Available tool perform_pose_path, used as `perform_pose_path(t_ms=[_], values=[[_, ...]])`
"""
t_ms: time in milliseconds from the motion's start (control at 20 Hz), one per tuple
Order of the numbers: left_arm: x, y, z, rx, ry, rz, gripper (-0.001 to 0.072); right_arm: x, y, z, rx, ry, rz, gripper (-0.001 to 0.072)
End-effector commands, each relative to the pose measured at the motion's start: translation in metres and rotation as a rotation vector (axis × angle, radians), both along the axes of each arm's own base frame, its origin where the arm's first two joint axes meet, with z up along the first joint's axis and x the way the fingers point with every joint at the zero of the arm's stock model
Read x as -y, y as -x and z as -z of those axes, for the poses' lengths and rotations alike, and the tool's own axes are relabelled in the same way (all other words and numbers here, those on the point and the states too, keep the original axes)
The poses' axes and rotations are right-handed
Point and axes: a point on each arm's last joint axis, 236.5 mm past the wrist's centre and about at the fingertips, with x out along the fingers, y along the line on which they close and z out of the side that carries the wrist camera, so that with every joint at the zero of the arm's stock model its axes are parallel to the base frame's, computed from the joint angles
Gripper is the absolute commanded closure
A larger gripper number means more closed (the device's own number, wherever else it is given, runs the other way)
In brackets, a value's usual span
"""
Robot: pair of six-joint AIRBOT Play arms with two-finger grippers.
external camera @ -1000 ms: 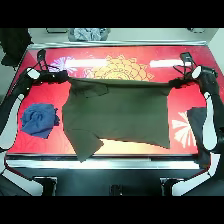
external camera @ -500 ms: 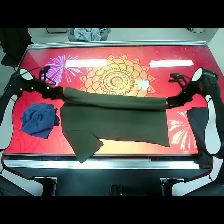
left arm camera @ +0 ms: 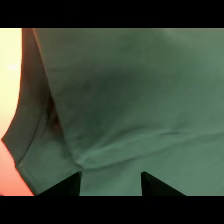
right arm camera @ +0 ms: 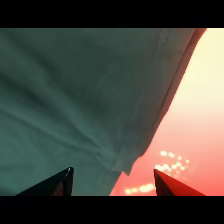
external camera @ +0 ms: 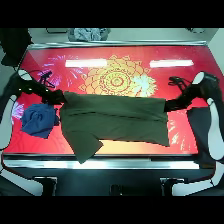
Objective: Fold the shirts.
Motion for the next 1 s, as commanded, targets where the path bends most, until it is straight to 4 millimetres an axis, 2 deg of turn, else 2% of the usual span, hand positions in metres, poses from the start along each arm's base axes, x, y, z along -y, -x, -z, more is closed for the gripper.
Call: perform_pose_path(t_ms=[0,50,100,150,300,400,450,550,700,800,900,950], values=[[-0.005,0.010,-0.040,0.036,0.024,0.001,0.0237,0.027,0.032,-0.037,-0.038,-0.014,0.032,0.0101],[-0.006,0.019,-0.047,0.038,0.024,0.004,0.0238,0.036,0.047,-0.041,-0.076,-0.026,0.056,0.0106],[-0.005,0.032,-0.046,0.023,0.027,0.012,0.0237,0.043,0.063,-0.040,-0.110,-0.039,0.074,0.0107],[-0.001,0.054,-0.037,-0.011,0.033,0.035,0.0238,0.047,0.074,-0.036,-0.120,-0.044,0.100,0.0108],[0.013,0.137,0.014,-0.143,0.057,0.038,0.0238,0.040,0.116,-0.006,-0.149,-0.037,0.118,0.0109],[0.018,0.179,0.042,-0.163,0.053,0.042,0.0238,0.027,0.139,0.012,-0.178,-0.061,0.103,0.0122],[0.020,0.193,0.052,-0.169,0.050,0.031,0.0238,0.024,0.146,0.017,-0.194,-0.069,0.099,0.0128],[0.024,0.206,0.068,-0.175,0.054,-0.003,0.0239,0.022,0.151,0.021,-0.210,-0.075,0.098,0.0129],[0.040,0.208,0.078,-0.184,0.117,-0.059,0.0241,0.021,0.151,0.021,-0.211,-0.076,0.099,0.0125],[0.044,0.212,0.086,-0.191,0.113,-0.062,0.0241,0.021,0.154,0.024,-0.218,-0.076,0.099,0.0095],[0.044,0.211,0.094,-0.181,0.097,-0.086,0.0246,0.014,0.166,0.035,-0.251,-0.093,0.103,0.0095],[0.043,0.207,0.096,-0.166,0.087,-0.104,0.0296,0.009,0.170,0.042,-0.255,-0.107,0.111,0.0094]])
